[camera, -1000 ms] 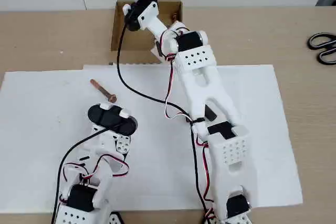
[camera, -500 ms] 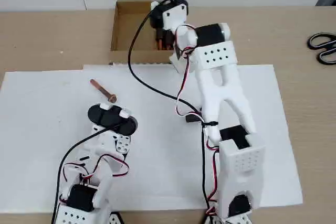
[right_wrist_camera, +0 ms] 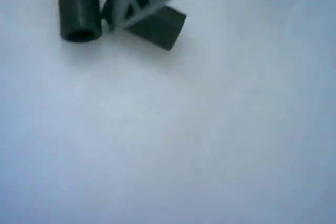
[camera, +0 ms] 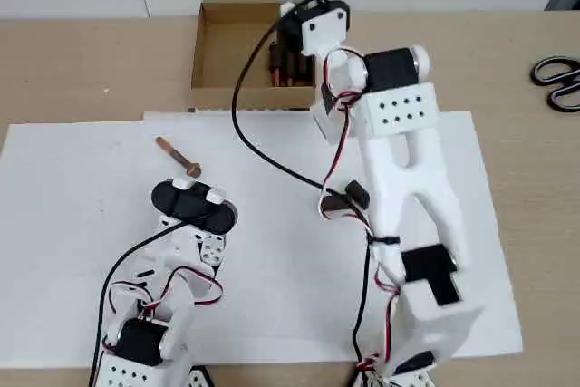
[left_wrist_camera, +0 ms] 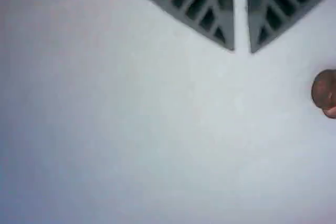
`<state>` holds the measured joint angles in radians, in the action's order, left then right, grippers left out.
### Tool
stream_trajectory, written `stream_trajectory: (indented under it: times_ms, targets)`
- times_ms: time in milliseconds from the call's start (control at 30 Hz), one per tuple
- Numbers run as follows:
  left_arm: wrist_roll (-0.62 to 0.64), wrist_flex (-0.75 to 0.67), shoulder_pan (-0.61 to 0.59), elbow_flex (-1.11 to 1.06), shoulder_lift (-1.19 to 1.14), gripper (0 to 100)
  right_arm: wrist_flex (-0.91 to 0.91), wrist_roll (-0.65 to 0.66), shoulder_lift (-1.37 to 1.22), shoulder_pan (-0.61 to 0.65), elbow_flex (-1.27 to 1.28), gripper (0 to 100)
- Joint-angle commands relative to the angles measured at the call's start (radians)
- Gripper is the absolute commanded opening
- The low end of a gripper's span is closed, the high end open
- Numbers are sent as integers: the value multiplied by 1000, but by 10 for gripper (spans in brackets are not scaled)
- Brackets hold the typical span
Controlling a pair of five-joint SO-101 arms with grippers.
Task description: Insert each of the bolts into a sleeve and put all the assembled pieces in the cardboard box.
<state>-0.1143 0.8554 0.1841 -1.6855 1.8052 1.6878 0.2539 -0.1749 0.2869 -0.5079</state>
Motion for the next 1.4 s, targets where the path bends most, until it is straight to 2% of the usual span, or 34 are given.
stream_trajectory:
  times_ms: [0, 133, 233, 367, 600, 1067, 1367]
  targets:
    - [5, 2, -3, 4, 5, 6, -8, -52, 131, -1, 129, 156]
    - [5, 2, -3, 4, 5, 6, -13, -52, 133, -10, 235, 156]
    - [5, 2, -3, 4, 5, 6, -30, -6, 131, -16, 319, 158]
    - [5, 2, -3, 4, 5, 6, -137, 9, 131, -24, 462, 158]
    - [5, 2, -3, 4, 5, 6, -286, 127, 133, -30, 614, 158]
    - [5, 2, -3, 4, 5, 6, -329, 267, 131, -94, 641, 157]
    - [5, 2, -3, 4, 5, 6, -367, 293, 45, -108, 637, 155]
